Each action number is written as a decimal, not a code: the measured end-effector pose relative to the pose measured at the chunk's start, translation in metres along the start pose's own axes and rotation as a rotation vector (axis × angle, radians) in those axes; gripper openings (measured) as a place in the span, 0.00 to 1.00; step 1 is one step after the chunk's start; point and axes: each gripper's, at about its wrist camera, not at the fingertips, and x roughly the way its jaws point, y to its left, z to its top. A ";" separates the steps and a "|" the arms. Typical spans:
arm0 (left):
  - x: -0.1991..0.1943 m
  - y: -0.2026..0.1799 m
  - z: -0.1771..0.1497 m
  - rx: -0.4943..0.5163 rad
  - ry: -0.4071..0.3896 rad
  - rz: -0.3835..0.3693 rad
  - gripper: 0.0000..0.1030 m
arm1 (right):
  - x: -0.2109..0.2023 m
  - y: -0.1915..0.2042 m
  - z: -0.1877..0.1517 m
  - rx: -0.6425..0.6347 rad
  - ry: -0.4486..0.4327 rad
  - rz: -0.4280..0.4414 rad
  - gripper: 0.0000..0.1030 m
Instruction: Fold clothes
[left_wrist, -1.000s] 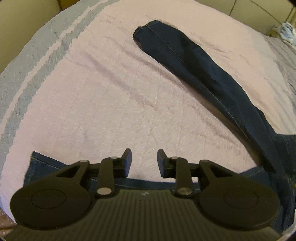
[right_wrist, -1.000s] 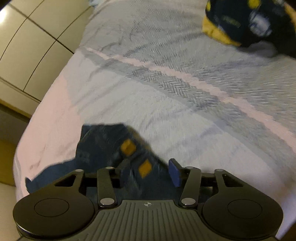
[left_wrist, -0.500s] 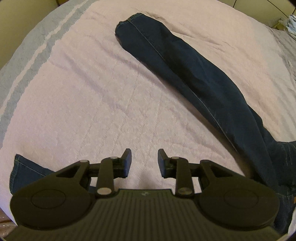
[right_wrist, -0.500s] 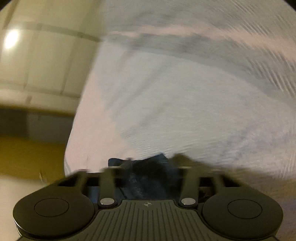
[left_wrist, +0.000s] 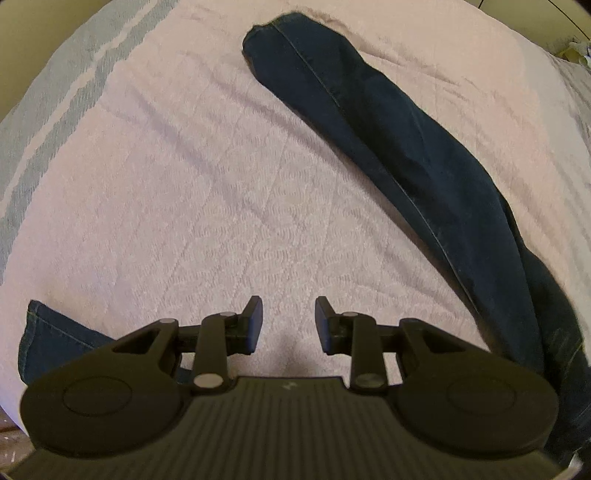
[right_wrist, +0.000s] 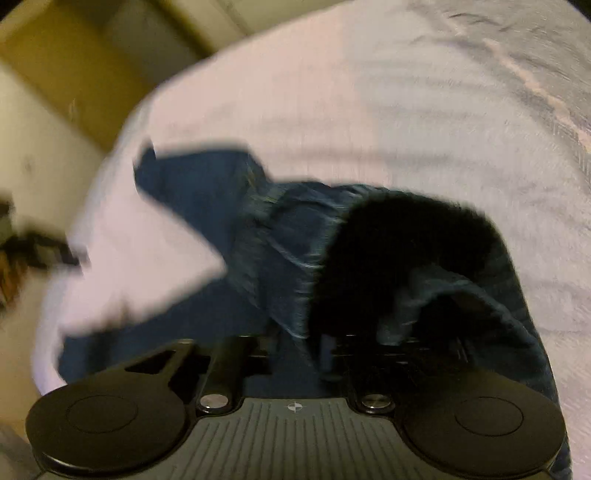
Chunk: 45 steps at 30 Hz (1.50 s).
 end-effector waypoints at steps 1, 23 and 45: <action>-0.001 0.000 0.001 -0.005 -0.003 0.000 0.26 | -0.005 -0.003 0.010 0.012 -0.039 0.015 0.50; 0.018 0.024 0.023 -0.104 -0.035 0.017 0.31 | -0.008 -0.190 0.152 0.699 -0.303 -0.405 0.18; 0.163 0.066 0.250 -0.460 -0.098 -0.162 0.45 | -0.001 -0.122 0.135 0.659 -0.285 -0.520 0.26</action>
